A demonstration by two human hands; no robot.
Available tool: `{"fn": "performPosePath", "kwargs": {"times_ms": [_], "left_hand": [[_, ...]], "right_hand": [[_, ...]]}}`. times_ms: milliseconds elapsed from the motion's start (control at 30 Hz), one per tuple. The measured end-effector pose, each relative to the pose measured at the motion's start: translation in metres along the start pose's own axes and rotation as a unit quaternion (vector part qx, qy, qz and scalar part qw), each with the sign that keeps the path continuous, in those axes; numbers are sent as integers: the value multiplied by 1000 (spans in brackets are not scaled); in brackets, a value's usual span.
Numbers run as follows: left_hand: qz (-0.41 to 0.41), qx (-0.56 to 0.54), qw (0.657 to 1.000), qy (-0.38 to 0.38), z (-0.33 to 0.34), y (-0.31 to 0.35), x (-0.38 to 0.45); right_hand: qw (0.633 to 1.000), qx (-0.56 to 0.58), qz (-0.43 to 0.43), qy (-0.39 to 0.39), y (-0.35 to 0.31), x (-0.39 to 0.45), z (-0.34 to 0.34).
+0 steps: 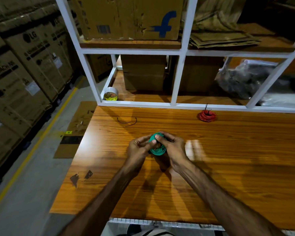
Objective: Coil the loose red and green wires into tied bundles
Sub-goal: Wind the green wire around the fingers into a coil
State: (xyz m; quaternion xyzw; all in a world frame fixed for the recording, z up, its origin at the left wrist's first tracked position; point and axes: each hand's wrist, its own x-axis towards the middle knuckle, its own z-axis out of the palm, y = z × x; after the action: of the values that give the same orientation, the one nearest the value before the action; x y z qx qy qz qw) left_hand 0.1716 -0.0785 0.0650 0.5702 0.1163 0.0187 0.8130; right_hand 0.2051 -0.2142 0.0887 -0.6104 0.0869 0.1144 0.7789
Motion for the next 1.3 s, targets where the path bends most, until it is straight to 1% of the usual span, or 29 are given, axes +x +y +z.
{"fn": "performPosePath", "kwargs": {"times_ms": [100,233,300,500,733,933,1033,1167,1267,1300], "left_hand": [[55,55,997,30,3,-2,-2],[119,139,981,62,6,2,0],[121,135,981,69,7,4,-1],[78,84,991,68,7,12,-6],[143,185,967,101,12,14,-9],[179,202,958,102,11,11,-11],[157,155,970,102,11,11,-12],[76,30,991,109,14,17,-12],[6,-60,992,111,16,22,-12],[-11,-75,992,103,15,24,-13]], "right_hand": [[999,34,8,7,-1,-1,4],[998,66,10,6,-2,2,6],[998,68,5,5,-1,5,6],[999,32,-14,-8,1,8,2],[996,-19,-85,-3,7,6,6],[983,-94,-154,-17,10,3,9],[982,-88,-167,-23,10,3,9],[984,-70,-165,-13,14,4,12],[986,-49,-157,13,14,5,17],[987,-41,-152,22,12,5,18]]}}
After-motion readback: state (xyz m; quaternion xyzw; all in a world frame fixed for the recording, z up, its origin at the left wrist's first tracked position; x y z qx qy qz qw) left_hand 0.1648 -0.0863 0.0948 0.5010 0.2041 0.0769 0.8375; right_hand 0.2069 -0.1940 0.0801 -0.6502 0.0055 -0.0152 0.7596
